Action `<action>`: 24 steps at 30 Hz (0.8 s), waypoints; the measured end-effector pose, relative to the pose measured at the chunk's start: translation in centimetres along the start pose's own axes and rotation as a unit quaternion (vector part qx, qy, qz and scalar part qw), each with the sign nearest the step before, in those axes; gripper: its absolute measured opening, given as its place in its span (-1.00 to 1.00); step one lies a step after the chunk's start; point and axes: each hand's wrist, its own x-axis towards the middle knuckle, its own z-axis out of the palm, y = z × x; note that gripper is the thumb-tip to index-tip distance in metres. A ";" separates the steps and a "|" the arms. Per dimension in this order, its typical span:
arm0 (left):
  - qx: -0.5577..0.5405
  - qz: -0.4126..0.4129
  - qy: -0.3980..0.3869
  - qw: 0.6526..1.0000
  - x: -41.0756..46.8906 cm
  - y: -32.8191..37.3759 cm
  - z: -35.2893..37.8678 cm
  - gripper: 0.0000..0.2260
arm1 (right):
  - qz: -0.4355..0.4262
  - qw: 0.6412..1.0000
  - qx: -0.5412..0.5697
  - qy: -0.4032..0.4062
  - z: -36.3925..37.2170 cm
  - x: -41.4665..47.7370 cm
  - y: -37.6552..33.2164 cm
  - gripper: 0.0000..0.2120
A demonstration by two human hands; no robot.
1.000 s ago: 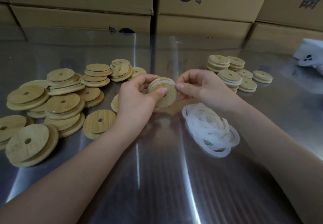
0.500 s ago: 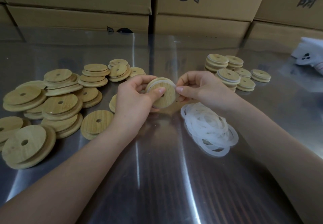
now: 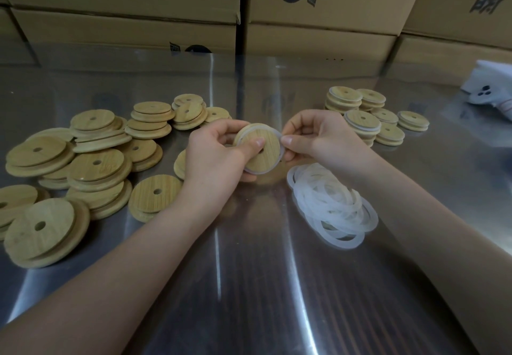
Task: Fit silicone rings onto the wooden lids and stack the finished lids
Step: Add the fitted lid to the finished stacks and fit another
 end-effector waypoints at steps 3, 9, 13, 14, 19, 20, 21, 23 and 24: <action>-0.006 -0.007 -0.002 1.000 0.0 0.0 0.0 -0.85 | 0.002 1.000 0.005 -0.001 0.0 0.0 0.1 -0.82; -0.012 -0.016 -0.005 1.000 -0.1 0.0 -0.2 -0.84 | 0.013 1.000 0.023 -0.011 -0.1 -0.1 0.0 -0.85; -0.020 -0.016 -0.012 1.000 -0.2 0.0 -0.2 -0.85 | 0.023 0.999 0.033 -0.018 0.0 -0.1 -0.1 -0.87; -0.021 -0.016 -0.013 1.000 -0.2 0.1 -0.2 -0.85 | 0.027 0.999 0.038 -0.022 0.0 -0.1 -0.1 -0.87; -0.024 -0.016 -0.016 0.999 -0.2 0.0 -0.2 -0.86 | 0.032 0.997 0.063 -0.031 0.0 -0.1 0.1 -0.88; -0.025 -0.017 -0.016 0.999 -0.2 0.0 -0.2 -0.86 | 0.032 0.997 0.067 -0.032 0.0 -0.1 0.1 -0.88; -0.025 -0.019 -0.016 0.999 -0.1 0.0 -0.2 -0.86 | 0.034 0.996 0.069 -0.034 0.0 -0.1 0.1 -0.89; -0.028 -0.020 -0.016 0.999 -0.1 -0.1 -0.2 -0.86 | 0.038 0.996 0.076 -0.039 0.0 -0.1 0.2 -0.90; -0.029 -0.021 -0.016 0.999 -0.1 -0.1 -0.2 -0.86 | 0.041 0.995 0.082 -0.042 0.0 -0.1 0.3 -0.91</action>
